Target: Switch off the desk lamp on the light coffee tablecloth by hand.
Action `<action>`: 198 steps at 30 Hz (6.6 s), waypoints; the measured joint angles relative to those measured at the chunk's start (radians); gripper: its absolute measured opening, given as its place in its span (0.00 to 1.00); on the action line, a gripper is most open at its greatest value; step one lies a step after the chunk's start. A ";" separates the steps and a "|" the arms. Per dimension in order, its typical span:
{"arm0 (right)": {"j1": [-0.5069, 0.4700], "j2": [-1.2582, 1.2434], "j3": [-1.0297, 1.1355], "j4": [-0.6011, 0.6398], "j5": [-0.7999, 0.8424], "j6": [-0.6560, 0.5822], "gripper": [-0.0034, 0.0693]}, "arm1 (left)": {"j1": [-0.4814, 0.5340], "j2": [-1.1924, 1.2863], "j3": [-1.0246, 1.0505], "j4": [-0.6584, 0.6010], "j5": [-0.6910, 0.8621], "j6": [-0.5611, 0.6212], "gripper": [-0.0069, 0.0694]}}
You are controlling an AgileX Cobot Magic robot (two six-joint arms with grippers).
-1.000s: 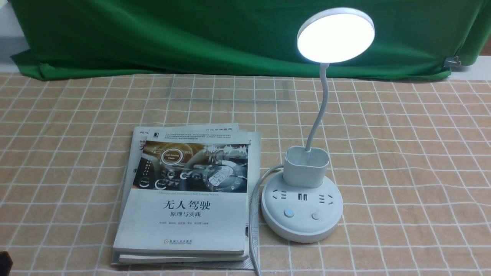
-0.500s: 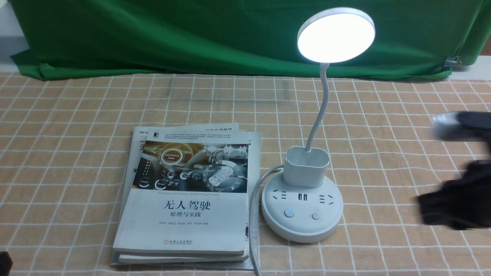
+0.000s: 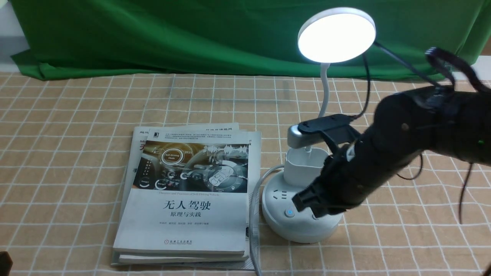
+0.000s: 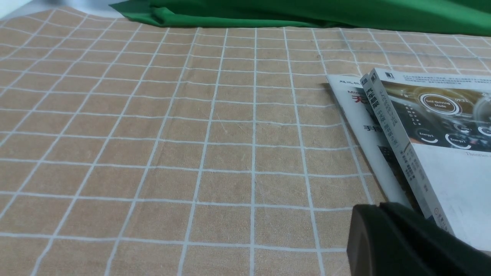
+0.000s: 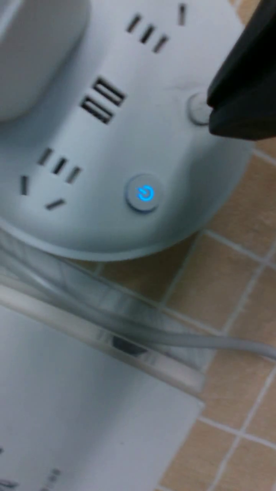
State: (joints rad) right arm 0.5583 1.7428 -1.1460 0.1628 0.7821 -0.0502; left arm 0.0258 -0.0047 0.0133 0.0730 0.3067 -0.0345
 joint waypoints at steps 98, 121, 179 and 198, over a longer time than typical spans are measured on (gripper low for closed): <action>0.018 -0.875 0.325 -0.102 0.130 0.103 0.08 | 0.000 0.000 0.000 0.000 0.000 0.000 0.10; -0.457 -1.562 1.033 -0.163 -0.468 -0.030 0.09 | 0.000 0.000 0.000 0.000 0.000 0.000 0.10; -0.472 -1.741 1.152 -0.163 -0.542 -0.027 0.18 | 0.000 0.000 0.000 0.000 0.000 0.000 0.10; -0.472 -1.741 1.152 -0.163 -0.543 -0.027 0.24 | 0.000 0.000 0.000 0.000 0.000 0.000 0.10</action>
State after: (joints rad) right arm 0.0866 0.0019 0.0060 0.0000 0.2394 -0.0771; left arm 0.0258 -0.0047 0.0133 0.0730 0.3067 -0.0347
